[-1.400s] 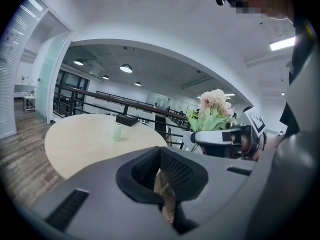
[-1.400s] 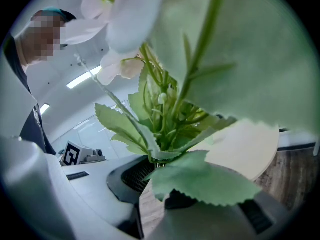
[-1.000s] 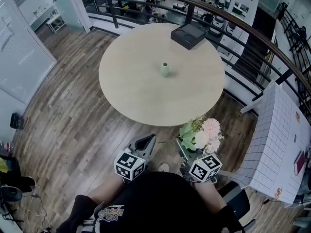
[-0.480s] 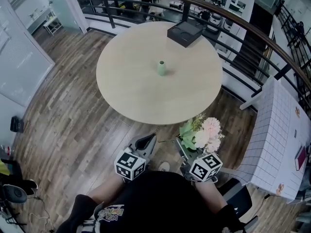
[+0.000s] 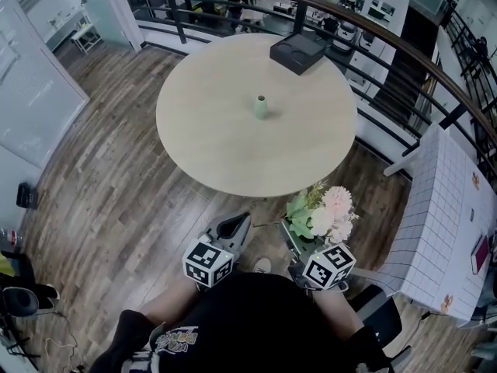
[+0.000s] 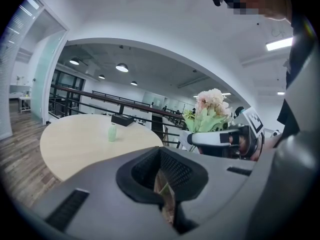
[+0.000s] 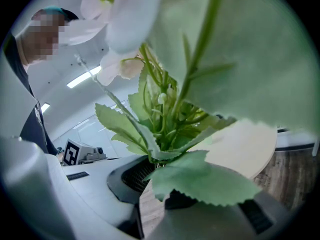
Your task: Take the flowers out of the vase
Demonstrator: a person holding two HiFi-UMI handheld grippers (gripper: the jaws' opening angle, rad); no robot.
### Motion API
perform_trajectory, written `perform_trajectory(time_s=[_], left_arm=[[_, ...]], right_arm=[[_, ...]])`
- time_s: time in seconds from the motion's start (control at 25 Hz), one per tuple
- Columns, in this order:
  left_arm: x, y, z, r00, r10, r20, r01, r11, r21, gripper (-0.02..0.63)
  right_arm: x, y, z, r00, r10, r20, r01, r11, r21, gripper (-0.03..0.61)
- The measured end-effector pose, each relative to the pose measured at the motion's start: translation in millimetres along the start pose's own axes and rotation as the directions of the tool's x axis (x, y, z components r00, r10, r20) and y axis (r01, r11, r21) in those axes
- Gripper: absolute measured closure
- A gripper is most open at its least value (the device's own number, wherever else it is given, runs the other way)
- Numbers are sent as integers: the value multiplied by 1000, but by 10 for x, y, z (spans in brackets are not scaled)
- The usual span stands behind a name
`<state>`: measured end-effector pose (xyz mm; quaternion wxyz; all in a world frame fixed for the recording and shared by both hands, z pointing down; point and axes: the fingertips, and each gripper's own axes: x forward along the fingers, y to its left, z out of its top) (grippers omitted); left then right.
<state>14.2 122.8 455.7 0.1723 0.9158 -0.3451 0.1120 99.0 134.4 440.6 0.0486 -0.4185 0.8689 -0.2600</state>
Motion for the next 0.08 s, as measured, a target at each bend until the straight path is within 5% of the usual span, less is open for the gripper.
perform_trajectory(time_s=[0.08], left_arm=[[74,35,62,1000,2,1,-2,1000,-5,607]], right_arm=[[44,-63,68,1000,4,-2,-4,1000,0,505]])
